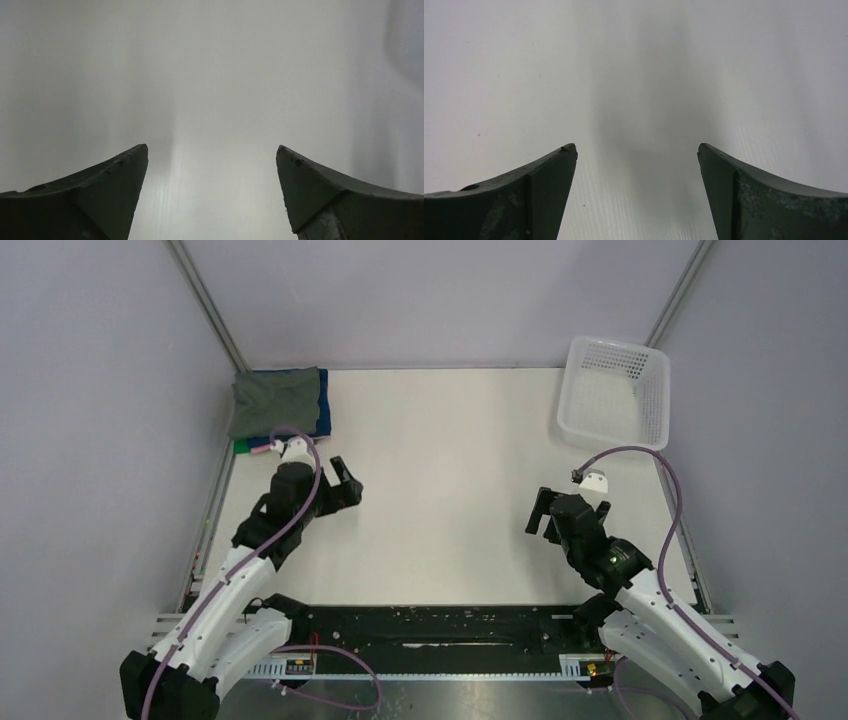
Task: Fold and stack the t-shirts
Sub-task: Reset both arms
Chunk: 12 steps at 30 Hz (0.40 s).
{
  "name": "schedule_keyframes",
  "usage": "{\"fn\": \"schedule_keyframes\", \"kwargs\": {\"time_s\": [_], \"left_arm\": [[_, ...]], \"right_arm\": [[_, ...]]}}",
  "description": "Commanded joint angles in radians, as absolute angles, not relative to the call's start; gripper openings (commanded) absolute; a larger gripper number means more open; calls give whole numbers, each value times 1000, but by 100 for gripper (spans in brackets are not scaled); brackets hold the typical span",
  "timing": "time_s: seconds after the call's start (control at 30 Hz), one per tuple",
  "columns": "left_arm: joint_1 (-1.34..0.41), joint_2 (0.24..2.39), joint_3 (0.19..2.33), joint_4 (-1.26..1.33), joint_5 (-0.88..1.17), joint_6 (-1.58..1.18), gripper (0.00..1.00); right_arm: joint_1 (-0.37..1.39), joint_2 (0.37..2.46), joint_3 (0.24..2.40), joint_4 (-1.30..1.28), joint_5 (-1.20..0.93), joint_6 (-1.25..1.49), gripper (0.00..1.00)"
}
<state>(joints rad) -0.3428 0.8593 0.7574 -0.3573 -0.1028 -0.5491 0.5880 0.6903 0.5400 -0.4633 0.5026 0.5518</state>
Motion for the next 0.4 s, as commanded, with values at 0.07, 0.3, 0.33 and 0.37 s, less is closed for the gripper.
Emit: {"fn": "schedule_keyframes", "kwargs": {"time_s": [0.07, 0.3, 0.33, 0.37], "left_arm": [[-353, 662, 549, -362, -138, -578, 99], [-354, 624, 546, -359, -128, -569, 99], [-354, 628, 546, -363, -133, -570, 99], [-354, 631, 545, -367, -136, -568, 99]], "right_arm": [[584, 632, 497, -471, 641, 580, 100], [585, 581, 465, -451, 645, 575, 99], [585, 577, 466, -448, 650, 576, 99], [584, 574, 465, -446, 653, 576, 99]]}}
